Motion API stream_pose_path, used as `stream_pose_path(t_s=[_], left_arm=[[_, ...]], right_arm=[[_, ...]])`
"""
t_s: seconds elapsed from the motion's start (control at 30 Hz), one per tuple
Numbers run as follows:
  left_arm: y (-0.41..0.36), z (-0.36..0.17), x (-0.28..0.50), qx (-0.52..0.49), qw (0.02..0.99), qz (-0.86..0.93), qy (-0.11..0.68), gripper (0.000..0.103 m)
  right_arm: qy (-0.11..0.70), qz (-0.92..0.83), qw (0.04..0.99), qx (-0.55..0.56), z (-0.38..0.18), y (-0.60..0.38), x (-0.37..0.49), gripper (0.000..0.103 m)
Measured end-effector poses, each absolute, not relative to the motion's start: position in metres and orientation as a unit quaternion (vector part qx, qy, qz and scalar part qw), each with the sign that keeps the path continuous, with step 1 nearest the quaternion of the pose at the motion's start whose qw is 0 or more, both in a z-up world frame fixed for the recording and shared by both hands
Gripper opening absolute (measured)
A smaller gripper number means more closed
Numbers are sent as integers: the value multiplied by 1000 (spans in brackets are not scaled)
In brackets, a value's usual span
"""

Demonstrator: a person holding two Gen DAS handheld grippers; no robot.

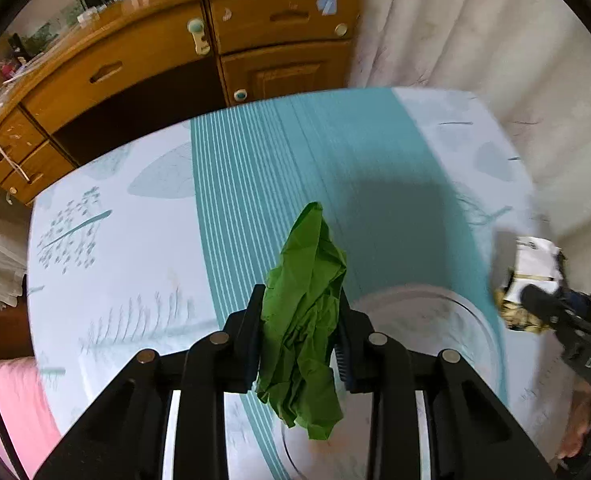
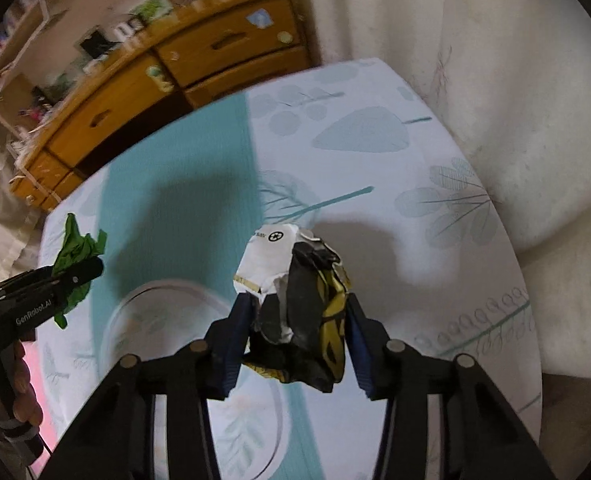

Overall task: Collect trash
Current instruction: 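Grasp the green crumpled paper with the left tool while the right tool grasps the black-yellow wrapper, then lift both held items and carry them toward the bin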

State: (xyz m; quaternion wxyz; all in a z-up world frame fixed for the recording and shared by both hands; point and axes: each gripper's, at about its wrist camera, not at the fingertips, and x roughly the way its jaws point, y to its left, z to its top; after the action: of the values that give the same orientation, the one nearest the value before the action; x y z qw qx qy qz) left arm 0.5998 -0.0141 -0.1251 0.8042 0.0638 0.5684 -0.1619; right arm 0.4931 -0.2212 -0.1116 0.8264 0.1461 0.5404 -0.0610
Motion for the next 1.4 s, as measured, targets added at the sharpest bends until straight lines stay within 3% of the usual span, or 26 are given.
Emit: stream_pose_path(t_s=[0.3, 0.63, 0.97, 1.4], left_arm=[[-10, -47, 485, 51, 837, -146, 525, 28], [-13, -4, 323, 16, 857, -91, 506, 28], [-17, -3, 169, -26, 853, -54, 519, 28], [-19, -37, 68, -25, 825, -55, 562, 29]], right_arm=[[493, 2, 856, 157, -53, -202, 415, 45], [476, 97, 865, 123, -14, -197, 282, 45], [493, 159, 851, 87, -5, -193, 155, 45], [544, 165, 816, 101, -46, -185, 49, 45]])
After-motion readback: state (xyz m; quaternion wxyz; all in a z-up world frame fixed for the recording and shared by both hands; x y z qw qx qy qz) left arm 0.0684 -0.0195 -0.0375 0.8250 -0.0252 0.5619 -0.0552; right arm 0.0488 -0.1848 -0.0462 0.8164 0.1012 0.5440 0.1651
